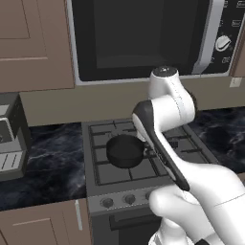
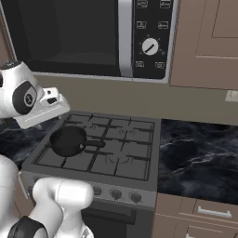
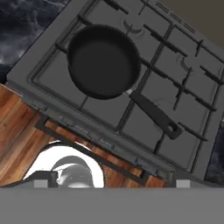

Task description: Turn off the front left burner of the stove.

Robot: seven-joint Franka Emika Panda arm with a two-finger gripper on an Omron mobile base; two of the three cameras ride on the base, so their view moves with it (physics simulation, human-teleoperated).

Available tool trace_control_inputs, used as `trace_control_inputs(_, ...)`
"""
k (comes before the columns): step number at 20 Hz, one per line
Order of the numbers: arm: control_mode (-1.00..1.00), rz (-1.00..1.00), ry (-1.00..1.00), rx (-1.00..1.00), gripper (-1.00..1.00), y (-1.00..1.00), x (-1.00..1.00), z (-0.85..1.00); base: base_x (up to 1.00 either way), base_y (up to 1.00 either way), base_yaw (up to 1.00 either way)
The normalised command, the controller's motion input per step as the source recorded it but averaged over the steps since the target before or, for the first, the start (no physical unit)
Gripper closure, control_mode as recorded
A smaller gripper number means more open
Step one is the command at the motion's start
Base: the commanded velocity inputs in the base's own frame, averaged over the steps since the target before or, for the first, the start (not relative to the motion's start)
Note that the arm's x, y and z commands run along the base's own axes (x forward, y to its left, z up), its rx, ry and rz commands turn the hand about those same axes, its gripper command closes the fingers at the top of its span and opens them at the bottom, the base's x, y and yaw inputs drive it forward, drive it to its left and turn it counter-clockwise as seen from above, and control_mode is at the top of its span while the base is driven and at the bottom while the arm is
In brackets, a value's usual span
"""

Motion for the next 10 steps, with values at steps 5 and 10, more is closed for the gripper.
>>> trace_control_inputs(5,-1.00,0.60,0.00,-0.26,-1.00,0.44,-0.57,-0.02,0.00,0.00,0.00)
trace_control_inputs(10,-1.00,0.69,0.00,-0.30,-1.00,0.26,-0.69,-0.09,0.00,0.00,0.00)
